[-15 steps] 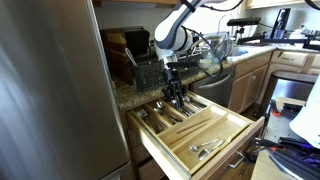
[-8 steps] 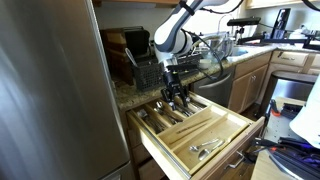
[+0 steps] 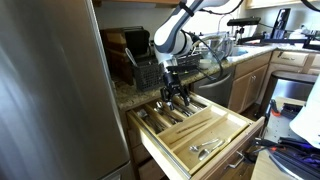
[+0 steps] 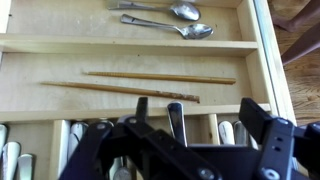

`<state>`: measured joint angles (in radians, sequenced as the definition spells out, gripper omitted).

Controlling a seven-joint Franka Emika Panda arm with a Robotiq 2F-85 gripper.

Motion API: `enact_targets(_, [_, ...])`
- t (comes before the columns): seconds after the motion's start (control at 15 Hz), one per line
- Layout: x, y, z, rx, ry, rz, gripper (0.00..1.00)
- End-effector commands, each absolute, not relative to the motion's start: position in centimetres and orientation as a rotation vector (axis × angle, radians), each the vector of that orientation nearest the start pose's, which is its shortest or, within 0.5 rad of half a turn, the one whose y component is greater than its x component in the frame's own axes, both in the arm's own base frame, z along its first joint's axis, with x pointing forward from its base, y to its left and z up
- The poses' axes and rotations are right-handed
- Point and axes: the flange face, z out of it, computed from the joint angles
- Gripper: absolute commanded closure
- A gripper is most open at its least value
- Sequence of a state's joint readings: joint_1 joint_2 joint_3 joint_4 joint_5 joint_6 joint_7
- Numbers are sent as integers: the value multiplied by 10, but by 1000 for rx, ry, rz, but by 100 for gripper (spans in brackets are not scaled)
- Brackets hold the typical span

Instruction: Take the spoon from the utensil holder and put it in the drawer with the other spoons

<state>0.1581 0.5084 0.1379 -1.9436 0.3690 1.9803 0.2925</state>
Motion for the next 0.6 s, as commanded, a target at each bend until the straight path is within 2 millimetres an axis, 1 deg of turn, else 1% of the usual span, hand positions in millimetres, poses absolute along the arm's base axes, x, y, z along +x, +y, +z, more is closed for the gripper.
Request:
enact_targets(0.0, [536,188,195,-2796,324,807,1])
enact_targets(0.27, [531,191,190,-2789,323,813,0])
enact_targets(0.53, [529,195,192,-2815,319,761,0])
